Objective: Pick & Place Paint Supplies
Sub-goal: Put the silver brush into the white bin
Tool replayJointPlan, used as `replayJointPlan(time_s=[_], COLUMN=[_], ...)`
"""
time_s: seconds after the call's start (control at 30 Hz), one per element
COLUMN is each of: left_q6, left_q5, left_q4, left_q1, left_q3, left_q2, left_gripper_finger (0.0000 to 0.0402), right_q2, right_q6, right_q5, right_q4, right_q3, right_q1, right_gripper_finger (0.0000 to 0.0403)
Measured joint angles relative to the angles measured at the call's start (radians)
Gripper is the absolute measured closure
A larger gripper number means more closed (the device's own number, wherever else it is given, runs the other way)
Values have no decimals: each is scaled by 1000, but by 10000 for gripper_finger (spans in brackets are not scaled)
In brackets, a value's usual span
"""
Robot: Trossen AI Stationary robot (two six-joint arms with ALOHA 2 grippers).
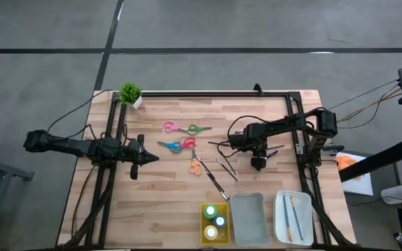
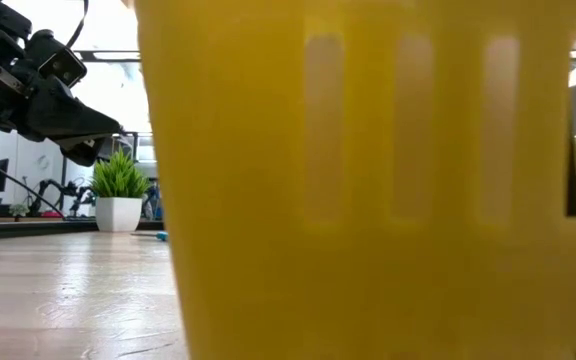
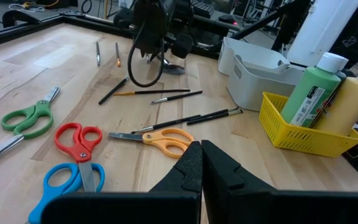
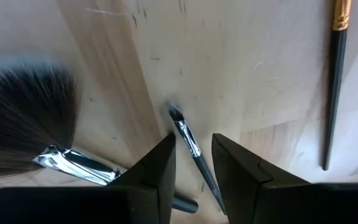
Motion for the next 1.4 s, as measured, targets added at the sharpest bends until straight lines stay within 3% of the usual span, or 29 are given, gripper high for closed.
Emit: replayJointPlan(time_s=[0.3, 0.7, 1.1, 1.4], left_q6=[0, 0, 0, 0], left_q5=[0, 0, 0, 0], left_q4=[0, 0, 0, 0], left_q1=[0, 0, 0, 0], left_q3=[0, 0, 0, 0], left_q2=[0, 0, 0, 0], left_gripper_finger=[401, 401, 401, 401], right_q2=[-2, 0, -26, -104], right_q6=[10, 28, 144, 423], right_q5=[-19, -19, -2, -1], right_q4=[12, 3, -94, -195], right_q3=[-8, -2, 102, 265], right_q1=[1, 1, 3, 52], right_gripper_finger=[387, 387, 387, 388])
